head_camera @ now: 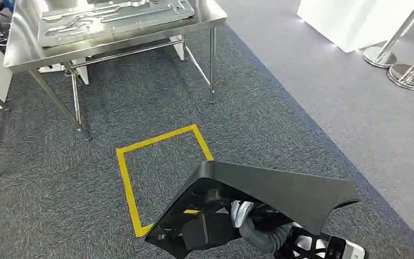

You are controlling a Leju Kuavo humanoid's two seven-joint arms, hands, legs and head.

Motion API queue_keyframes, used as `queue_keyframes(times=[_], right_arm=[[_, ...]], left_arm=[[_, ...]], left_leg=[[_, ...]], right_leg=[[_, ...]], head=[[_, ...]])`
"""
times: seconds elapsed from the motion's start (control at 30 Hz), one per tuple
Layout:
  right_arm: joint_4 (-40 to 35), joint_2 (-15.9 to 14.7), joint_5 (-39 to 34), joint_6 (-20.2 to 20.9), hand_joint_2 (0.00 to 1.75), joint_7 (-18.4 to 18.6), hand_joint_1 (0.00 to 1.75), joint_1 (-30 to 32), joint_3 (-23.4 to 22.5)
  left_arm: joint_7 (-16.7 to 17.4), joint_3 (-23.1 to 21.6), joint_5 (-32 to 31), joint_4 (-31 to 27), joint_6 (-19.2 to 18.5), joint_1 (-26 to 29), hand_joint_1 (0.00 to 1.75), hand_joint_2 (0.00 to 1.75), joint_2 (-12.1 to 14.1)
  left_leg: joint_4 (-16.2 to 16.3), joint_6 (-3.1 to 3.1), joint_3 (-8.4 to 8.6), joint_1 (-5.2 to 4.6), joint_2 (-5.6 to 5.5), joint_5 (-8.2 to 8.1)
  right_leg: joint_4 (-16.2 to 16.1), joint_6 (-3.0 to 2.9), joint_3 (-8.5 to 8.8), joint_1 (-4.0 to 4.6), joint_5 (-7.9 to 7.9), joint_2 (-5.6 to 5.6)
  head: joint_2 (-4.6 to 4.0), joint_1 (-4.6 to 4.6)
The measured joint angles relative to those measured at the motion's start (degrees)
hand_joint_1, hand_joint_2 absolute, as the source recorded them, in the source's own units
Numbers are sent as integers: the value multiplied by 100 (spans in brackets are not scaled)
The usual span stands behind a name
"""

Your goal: Take the parts from the cabinet and place them on the table.

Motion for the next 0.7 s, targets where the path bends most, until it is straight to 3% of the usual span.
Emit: queue_keyframes(times=[0.13, 0.17, 0.2, 0.27, 0.3, 0.33, 0.37, 0.4, 0.47, 0.5, 0.53, 0.63, 0.67, 0.7], right_arm=[[72, 0, -142, 13, 175, -2, 175, -145, 2], [92, 0, -168, 11, 175, 0, 175, -208, 4], [111, 0, -194, 6, 175, 2, 175, -258, 4], [148, -11, -301, -9, 175, 2, 175, -352, 4], [175, -20, -343, -13, 175, 2, 175, -391, 4], [210, -39, -385, -16, 175, 2, 175, -427, 4], [236, -55, -409, -16, 175, 2, 175, -445, 7], [262, -66, -433, -18, 175, 2, 175, -459, 9], [302, -79, -433, -44, 175, 0, 175, -481, 20], [310, -79, -394, -81, 175, -2, 175, -480, 33], [312, -79, -343, -107, 175, -2, 175, -476, 50], [312, -61, -192, -120, 175, -2, 175, -442, 116], [310, -44, -166, -120, 175, 0, 175, -438, 129], [310, -37, -142, -125, 175, -2, 175, -431, 138]], left_arm=[[-53, -2, 0, 0, -114, 65, 0, 175, -28], [-55, -2, 0, 0, -116, 58, 0, 175, -26], [-55, -4, 0, 0, -118, 34, 0, 175, -37], [-44, -4, 0, 0, -118, -26, 0, 175, -33], [-35, -2, 0, 0, -118, -38, 0, 175, -33], [-22, -4, 0, 0, -123, -39, 0, 175, -35], [-13, -4, 0, 0, -123, -26, 0, 175, -35], [-13, -4, 0, 0, -125, -19, 0, 175, -33], [-18, -4, 0, 0, -129, -22, 0, 175, -31], [-31, -2, 0, 0, -133, -25, 0, 175, -31], [-44, -2, 0, 0, -144, -27, 0, 175, -31], [-77, -2, 0, 0, -157, 8, 0, 175, -33], [-83, -2, 0, 0, -164, 10, 0, 175, -35], [-99, -2, 0, 0, -168, 0, 0, 175, -44]], left_leg=[[-14, -133, -48, 21, -64, -5], [37, -159, -42, 30, 67, -45], [201, -200, -109, 15, 273, -157], [1006, -252, -512, 46, 445, -568], [1420, -274, -724, 57, 464, -724], [1712, -290, -884, 74, 473, -772], [1693, -297, -891, 89, 482, -679], [1406, -297, -763, 95, 494, -468], [392, -271, -262, 95, 537, 49], [55, -241, -106, 88, 583, 53], [-8, -192, -75, 35, 576, 31], [-4, -93, -100, 17, 541, 33], [-78, -42, -54, 75, 534, 71], [-109, -21, -26, 70, 529, 78]], right_leg=[[-53, -134, -5, 27, 66, -42], [-112, -181, 30, -10, 95, -85], [-125, -204, 48, -10, 91, -101], [-122, -227, 51, -2, 83, -170], [-120, -232, 49, 0, 77, -210], [-116, -230, 49, -1, 69, -239], [-115, -223, 57, -1, 61, -260], [-114, -211, 72, -1, 48, -282], [-114, -173, 123, -6, 17, -315], [-118, -152, 135, -4, 4, -330], [-98, -117, 113, 31, -6, -336], [-156, -14, 132, 13, 14, -356], [-146, 26, 136, 34, -22, -366], [-23, 45, 112, 8, -102, -318]], head=[[0, 0], [0, 0], [0, -2], [0, -2], [0, -2], [0, -2], [0, -2], [0, -2], [0, -2], [0, 0], [0, -2], [0, -2], [0, -2], [0, 0]])
